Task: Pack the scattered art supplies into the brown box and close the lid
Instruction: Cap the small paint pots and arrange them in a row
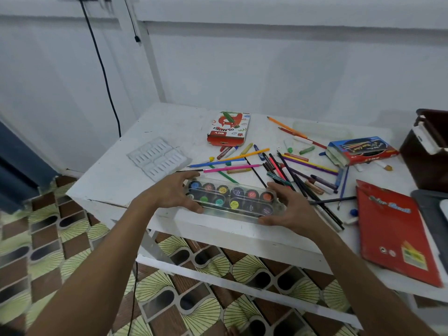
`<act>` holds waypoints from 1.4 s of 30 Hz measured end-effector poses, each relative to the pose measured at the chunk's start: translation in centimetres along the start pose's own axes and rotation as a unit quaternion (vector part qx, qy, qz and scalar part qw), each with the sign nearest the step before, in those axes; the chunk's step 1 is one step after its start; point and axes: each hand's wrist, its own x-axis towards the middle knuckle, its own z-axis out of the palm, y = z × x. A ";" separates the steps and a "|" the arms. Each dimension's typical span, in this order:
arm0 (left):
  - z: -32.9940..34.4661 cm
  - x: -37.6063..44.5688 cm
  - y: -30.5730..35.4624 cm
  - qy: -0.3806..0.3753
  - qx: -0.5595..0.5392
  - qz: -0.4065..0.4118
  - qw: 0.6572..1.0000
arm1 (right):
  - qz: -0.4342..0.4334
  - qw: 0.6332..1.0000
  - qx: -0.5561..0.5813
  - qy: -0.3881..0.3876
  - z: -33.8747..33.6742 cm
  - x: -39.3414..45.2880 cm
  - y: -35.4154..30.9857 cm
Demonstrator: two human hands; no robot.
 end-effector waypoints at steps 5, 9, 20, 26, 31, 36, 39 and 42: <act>-0.5 -0.2 -0.3 -0.039 -0.016 0.008 0.999 | 0.005 1.000 -0.008 0.003 0.0 0.0 0.1; -0.8 -0.2 -0.9 -0.044 -0.040 0.009 0.998 | 0.005 0.999 -0.038 0.016 0.1 -0.1 -0.3; 0.5 -2.2 -0.2 0.013 -0.142 -0.080 0.986 | 0.081 0.987 -0.103 0.090 -0.3 -0.3 -0.9; 0.9 -3.3 -0.3 0.087 -0.189 -0.154 0.966 | 0.106 0.984 -0.112 0.087 -0.3 -0.2 -1.0; 2.0 -3.6 0.0 0.148 -0.121 -0.114 0.975 | 0.046 0.985 -0.124 0.111 0.6 -0.7 -1.7; 2.5 -3.9 0.2 0.158 -0.081 -0.110 0.978 | 0.013 0.983 -0.099 0.154 1.4 -1.6 -2.2; 2.6 -4.2 0.6 0.159 -0.071 -0.097 0.980 | -0.002 0.982 -0.113 0.153 1.8 -1.7 -1.9; 2.4 -4.2 0.9 0.156 -0.049 -0.088 0.983 | -0.012 0.982 -0.120 0.145 2.1 -1.4 -1.2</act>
